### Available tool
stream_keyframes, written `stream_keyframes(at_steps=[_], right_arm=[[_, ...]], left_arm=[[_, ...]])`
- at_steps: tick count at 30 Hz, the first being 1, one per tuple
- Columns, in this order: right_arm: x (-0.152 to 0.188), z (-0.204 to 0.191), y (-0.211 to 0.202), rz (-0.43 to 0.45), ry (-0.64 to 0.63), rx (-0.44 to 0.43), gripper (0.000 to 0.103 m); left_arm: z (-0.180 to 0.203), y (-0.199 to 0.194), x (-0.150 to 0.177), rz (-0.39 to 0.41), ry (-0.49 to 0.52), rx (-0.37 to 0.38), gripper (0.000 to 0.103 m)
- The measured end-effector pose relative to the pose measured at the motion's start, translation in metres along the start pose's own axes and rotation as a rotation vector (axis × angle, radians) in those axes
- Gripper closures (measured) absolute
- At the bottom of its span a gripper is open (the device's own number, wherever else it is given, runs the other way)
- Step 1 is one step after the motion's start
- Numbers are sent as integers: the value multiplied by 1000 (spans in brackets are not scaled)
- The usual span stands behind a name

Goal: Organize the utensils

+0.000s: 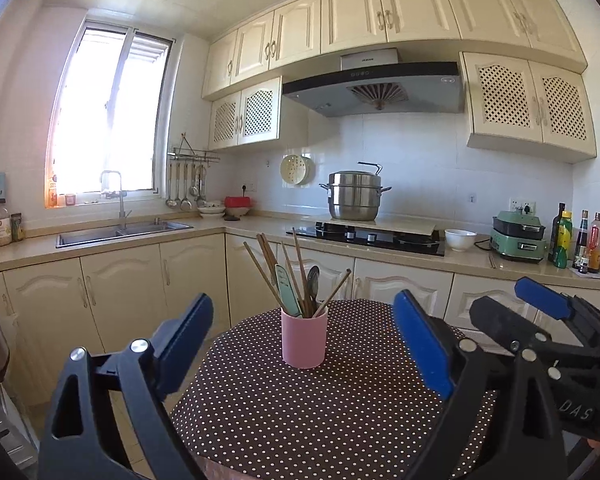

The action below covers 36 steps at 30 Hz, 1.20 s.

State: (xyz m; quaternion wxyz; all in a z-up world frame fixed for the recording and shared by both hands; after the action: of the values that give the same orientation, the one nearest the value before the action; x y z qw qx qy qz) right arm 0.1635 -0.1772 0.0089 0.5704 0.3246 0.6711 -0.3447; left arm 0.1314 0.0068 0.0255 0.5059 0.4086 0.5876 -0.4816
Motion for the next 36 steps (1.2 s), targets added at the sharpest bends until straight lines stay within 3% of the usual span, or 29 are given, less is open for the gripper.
stream_keyframes(at_steps=[12,36], right_arm=[[-8,-21,-35,44,-88,54,15],[-20,-20,-58,103,-138,85,11]], left_arm=[[-8,-40,-10,53,-29,-16,13],[-1,-61,-19,120,-30,8,13]])
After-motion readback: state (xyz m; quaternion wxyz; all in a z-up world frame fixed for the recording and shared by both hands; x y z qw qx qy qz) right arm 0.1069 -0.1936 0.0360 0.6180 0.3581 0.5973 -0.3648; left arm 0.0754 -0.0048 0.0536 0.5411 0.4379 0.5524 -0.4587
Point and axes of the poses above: each gripper's, at about its wrist camera, not at the fingertips, and y roughly the way its jaws point, z to its right, x to its underside, the point moved 8 cm from there along y, roughly the way its jaws point, and after that the axes turned 13 degrees about -x, right-handed, at the moved point
